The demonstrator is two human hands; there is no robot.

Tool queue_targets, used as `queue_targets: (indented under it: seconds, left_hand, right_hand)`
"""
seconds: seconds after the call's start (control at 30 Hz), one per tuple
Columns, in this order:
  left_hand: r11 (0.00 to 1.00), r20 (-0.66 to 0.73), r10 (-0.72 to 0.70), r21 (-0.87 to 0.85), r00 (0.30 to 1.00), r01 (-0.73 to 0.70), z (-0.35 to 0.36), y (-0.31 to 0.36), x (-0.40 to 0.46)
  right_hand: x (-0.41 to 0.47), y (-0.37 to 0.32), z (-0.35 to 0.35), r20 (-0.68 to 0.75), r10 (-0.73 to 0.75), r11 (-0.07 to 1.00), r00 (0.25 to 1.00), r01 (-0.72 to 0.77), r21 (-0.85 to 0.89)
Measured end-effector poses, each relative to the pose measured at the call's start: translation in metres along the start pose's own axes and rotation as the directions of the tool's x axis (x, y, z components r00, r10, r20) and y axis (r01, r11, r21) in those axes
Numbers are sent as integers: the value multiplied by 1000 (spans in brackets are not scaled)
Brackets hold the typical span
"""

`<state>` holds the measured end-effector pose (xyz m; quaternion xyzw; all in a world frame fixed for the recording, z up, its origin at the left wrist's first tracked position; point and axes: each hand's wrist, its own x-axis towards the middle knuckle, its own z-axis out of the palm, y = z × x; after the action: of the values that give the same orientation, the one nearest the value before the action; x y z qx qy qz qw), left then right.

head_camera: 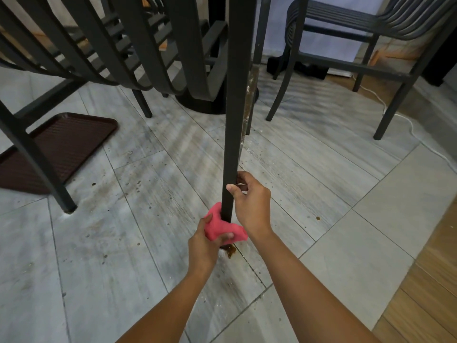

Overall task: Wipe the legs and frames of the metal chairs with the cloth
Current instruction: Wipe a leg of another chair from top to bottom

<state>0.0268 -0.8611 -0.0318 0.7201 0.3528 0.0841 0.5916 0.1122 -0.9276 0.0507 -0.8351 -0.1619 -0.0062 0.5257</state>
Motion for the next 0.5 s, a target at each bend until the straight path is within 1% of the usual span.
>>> queue_targets:
  seconds: [0.23, 0.5]
  left_hand:
    - [999, -49, 30, 18, 998, -30, 15, -19, 14]
    - [990, 13, 98, 103, 995, -99, 16, -35, 28]
  right_hand:
    - [1, 6, 2, -15, -48, 999, 999, 48, -4]
    - [2, 9, 3, -28, -55, 998, 998, 55, 15]
